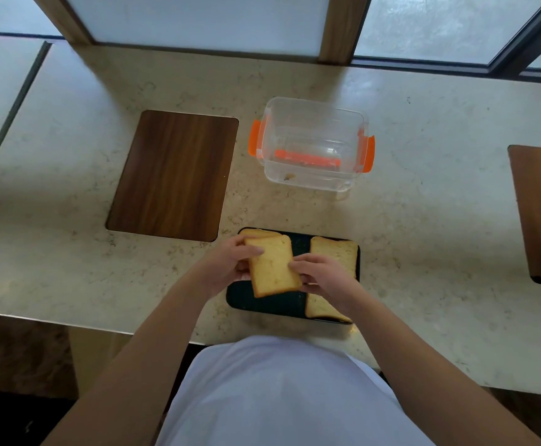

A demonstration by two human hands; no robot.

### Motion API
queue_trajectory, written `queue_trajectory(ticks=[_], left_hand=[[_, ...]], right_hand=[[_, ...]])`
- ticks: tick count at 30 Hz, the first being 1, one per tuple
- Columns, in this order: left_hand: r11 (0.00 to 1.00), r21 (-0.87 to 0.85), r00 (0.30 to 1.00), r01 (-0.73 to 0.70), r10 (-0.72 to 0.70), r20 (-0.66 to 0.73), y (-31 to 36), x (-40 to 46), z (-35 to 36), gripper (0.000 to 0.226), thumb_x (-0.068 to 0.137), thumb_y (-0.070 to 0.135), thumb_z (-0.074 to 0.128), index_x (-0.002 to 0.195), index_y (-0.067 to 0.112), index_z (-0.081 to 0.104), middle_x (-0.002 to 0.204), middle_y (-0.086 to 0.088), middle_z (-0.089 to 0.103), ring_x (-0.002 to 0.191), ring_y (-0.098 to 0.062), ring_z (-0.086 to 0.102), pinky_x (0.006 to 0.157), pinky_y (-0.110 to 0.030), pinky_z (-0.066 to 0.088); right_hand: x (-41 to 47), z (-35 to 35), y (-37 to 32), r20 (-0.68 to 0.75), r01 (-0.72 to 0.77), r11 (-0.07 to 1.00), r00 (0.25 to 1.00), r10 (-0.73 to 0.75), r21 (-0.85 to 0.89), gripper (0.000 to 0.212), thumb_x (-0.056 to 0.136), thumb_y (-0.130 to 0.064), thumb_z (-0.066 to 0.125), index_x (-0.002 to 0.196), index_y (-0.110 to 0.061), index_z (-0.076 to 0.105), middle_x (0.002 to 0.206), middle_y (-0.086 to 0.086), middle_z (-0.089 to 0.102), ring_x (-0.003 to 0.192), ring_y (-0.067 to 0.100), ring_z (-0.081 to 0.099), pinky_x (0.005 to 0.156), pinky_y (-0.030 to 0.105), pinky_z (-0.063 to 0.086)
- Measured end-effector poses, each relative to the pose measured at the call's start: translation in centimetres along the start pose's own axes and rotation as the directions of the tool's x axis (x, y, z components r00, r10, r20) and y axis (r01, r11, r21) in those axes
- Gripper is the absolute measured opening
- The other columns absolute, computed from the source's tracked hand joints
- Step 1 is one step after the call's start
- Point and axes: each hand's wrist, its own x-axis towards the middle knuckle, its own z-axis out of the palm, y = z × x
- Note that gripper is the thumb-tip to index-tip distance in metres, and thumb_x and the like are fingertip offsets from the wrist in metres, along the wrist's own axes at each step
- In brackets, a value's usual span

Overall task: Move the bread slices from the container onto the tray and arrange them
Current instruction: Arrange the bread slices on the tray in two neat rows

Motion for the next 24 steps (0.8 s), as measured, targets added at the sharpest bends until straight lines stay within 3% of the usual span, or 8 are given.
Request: queue_trajectory(ticks=[4,6,11,16,19,21,24], left_hand=[[0.978,-0.207,0.999,0.035,-0.026,0.044,-1.9,-0.1,-0.5,0.041,0.091,0.010,0.065,0.131,0.006,0.058,0.120,-0.020,0.068,0.109,-0.035,0.067,0.086,-0.042,0.058],[0.964,-0.255,0.997,0.074,-0.067,0.037,-3.3,-0.2,-0.6,0.037,0.090,0.005,0.065,0.127,0.005,0.059,0.117,-0.018,0.072,0.108,-0.035,0.069,0.080,-0.038,0.060],[0.980,-0.175,0.994,0.094,-0.101,-0.037,-5.4,-0.3,-0.7,0.034,0.089,0.008,0.069,0.122,0.008,0.064,0.119,-0.016,0.072,0.108,-0.032,0.070,0.087,-0.041,0.056],[0.988,-0.151,0.994,-0.004,-0.012,-0.107,-4.7,-0.4,-0.7,0.032,0.088,0.009,0.071,0.119,0.008,0.066,0.119,-0.014,0.072,0.104,-0.027,0.072,0.077,-0.033,0.059],[0.999,0.013,0.993,-0.033,0.035,-0.113,-3.3,-0.5,-0.8,0.027,0.092,0.009,0.067,0.118,0.011,0.065,0.119,-0.011,0.067,0.103,-0.023,0.070,0.083,-0.036,0.058],[0.970,0.238,0.994,-0.048,0.071,-0.088,-1.9,-0.8,-0.8,0.020,0.093,0.013,0.066,0.112,0.021,0.066,0.114,-0.005,0.067,0.101,-0.019,0.067,0.082,-0.033,0.055],[0.807,0.580,0.990,-0.108,0.142,-0.014,-0.2,-0.9,-0.7,0.017,0.095,0.024,0.065,0.108,0.035,0.064,0.107,0.005,0.065,0.098,-0.011,0.063,0.079,-0.026,0.048]], right_hand=[[-0.5,-0.1,0.5,0.036,-0.012,0.982,0.999,0.006,0.190,0.026,0.094,-0.018,0.068,0.117,-0.006,0.065,0.101,0.012,0.064,0.092,0.023,0.064,0.088,0.037,0.056],[-0.7,0.2,0.9,0.015,-0.005,0.975,1.000,0.001,0.224,0.022,0.094,-0.016,0.067,0.115,-0.008,0.064,0.105,0.010,0.070,0.093,0.021,0.071,0.083,0.034,0.059],[-0.6,0.7,2.1,-0.027,-0.003,0.984,1.000,0.008,0.181,0.020,0.095,-0.020,0.068,0.114,-0.015,0.067,0.115,0.007,0.072,0.102,0.018,0.073,0.077,0.029,0.060],[-0.5,0.5,2.5,0.000,-0.006,0.999,1.000,0.006,0.043,0.026,0.088,-0.026,0.076,0.113,-0.023,0.069,0.111,-0.003,0.075,0.096,0.008,0.074,0.078,0.025,0.060],[-0.4,0.2,2.0,-0.011,0.011,1.000,1.000,-0.011,-0.009,0.043,0.087,-0.028,0.077,0.127,-0.025,0.062,0.121,-0.003,0.069,0.108,0.011,0.068,0.087,0.031,0.059],[-0.4,-0.1,1.6,-0.058,0.048,0.995,0.997,-0.054,-0.088,0.054,0.087,-0.029,0.077,0.136,-0.030,0.054,0.126,-0.005,0.064,0.113,0.012,0.063,0.092,0.034,0.056],[-0.1,0.1,1.2,-0.068,0.099,0.970,0.991,-0.116,-0.223,0.057,0.087,-0.031,0.076,0.139,-0.034,0.052,0.126,-0.009,0.062,0.114,0.011,0.062,0.097,0.037,0.054]])
